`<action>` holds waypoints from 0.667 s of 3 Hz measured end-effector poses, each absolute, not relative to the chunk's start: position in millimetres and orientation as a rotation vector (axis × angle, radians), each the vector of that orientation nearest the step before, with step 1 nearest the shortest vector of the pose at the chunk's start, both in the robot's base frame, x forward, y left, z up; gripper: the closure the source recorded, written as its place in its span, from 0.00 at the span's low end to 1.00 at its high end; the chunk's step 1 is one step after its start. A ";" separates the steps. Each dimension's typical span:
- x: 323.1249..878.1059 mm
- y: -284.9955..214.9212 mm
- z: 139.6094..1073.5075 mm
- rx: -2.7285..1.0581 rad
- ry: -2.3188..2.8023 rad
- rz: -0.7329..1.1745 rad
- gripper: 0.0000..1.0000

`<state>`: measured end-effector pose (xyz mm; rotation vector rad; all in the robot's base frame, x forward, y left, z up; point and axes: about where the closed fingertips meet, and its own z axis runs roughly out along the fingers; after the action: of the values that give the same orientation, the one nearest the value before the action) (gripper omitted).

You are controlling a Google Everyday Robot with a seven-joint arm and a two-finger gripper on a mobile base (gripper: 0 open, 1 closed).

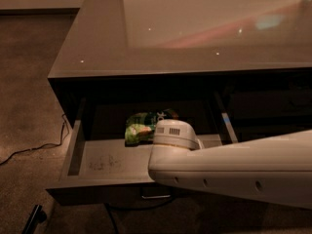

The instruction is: Open top drawer

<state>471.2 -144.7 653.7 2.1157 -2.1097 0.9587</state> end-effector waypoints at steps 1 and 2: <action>457.6 -146.6 652.7 2.118 -2.060 0.915 1.00; 444.5 -152.8 652.2 2.091 -2.017 0.859 1.00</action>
Offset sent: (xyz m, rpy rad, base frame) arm -0.0374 -0.0082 0.0031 -0.0722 0.1365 0.0003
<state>444.5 -152.8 652.2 2.0908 -2.0169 0.8592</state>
